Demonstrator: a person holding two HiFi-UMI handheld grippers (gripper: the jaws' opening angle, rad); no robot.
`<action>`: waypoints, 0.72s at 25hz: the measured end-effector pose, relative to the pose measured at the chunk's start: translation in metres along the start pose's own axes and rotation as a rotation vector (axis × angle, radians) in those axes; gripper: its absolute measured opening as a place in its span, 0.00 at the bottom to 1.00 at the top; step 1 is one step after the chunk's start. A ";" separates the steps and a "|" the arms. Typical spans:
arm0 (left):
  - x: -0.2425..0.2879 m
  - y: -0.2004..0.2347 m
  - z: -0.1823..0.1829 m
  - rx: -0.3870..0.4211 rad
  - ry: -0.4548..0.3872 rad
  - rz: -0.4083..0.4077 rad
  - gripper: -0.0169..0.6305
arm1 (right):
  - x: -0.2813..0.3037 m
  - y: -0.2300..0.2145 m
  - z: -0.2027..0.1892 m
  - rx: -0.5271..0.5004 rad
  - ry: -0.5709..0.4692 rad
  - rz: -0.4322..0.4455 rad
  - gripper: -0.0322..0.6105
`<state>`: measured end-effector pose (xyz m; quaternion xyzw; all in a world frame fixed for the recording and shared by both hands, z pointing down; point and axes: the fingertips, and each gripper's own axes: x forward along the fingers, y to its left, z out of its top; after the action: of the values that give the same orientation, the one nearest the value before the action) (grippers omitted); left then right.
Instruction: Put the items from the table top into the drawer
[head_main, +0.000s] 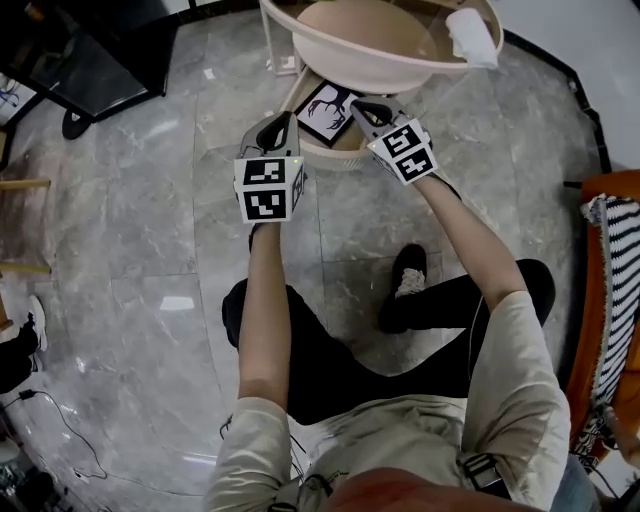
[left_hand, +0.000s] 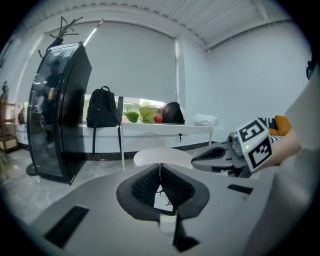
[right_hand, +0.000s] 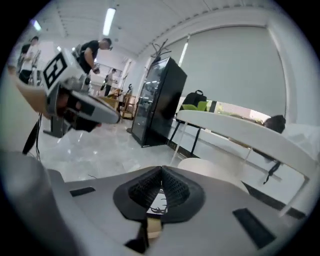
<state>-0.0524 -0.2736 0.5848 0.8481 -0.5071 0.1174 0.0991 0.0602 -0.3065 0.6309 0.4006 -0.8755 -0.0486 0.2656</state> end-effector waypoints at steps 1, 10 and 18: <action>0.004 -0.002 -0.001 0.012 0.012 0.000 0.06 | -0.007 -0.006 0.002 0.052 -0.005 -0.007 0.10; 0.040 -0.071 0.007 -0.003 0.021 -0.134 0.06 | -0.140 -0.084 0.058 0.283 -0.172 -0.211 0.10; 0.058 -0.156 0.012 0.144 0.032 -0.277 0.06 | -0.207 -0.226 0.058 0.352 -0.147 -0.464 0.11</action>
<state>0.1135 -0.2523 0.5833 0.9128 -0.3739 0.1524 0.0615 0.2954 -0.3162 0.4261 0.6254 -0.7724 0.0155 0.1096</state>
